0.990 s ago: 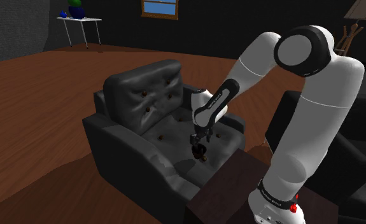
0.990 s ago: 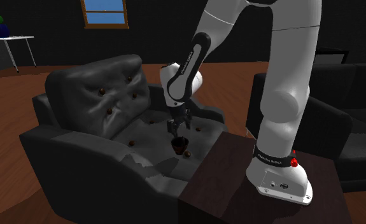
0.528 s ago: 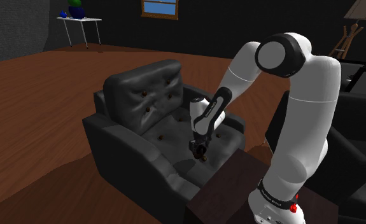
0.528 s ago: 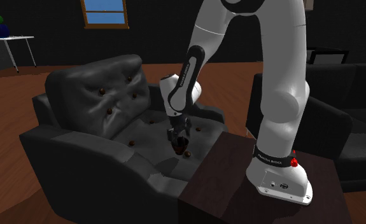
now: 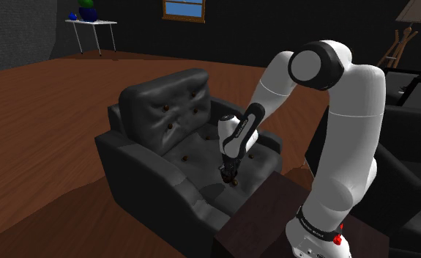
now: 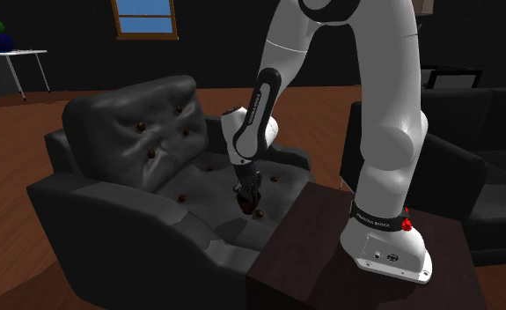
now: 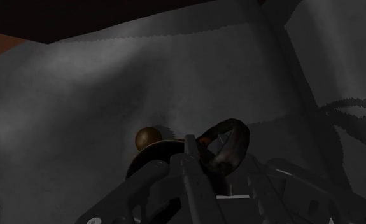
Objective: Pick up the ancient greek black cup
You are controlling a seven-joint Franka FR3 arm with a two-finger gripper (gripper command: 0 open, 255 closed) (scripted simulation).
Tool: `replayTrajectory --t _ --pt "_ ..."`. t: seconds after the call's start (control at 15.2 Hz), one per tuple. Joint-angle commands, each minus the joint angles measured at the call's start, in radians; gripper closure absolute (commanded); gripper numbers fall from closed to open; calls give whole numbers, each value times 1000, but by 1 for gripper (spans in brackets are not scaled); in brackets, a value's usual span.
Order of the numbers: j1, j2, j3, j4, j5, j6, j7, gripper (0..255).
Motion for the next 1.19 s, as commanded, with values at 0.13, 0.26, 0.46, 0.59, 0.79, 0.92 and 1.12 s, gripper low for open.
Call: replayTrajectory --t 0.13,0.26,0.46,0.59,0.79,0.92,1.12 --pt "0 1 0 0 0 0 0 255" --pt "0 0 0 1 1 -1 0 255" --pt "-6 -49 10 -9 17 -39 -15 255" --pt "-9 -80 16 -14 28 -65 -25 255" --pt "-12 -127 23 -20 45 -106 -40 255" --pt "-14 -158 27 -23 56 -133 -50 255" --pt "-15 -203 31 -25 72 -175 -64 255"
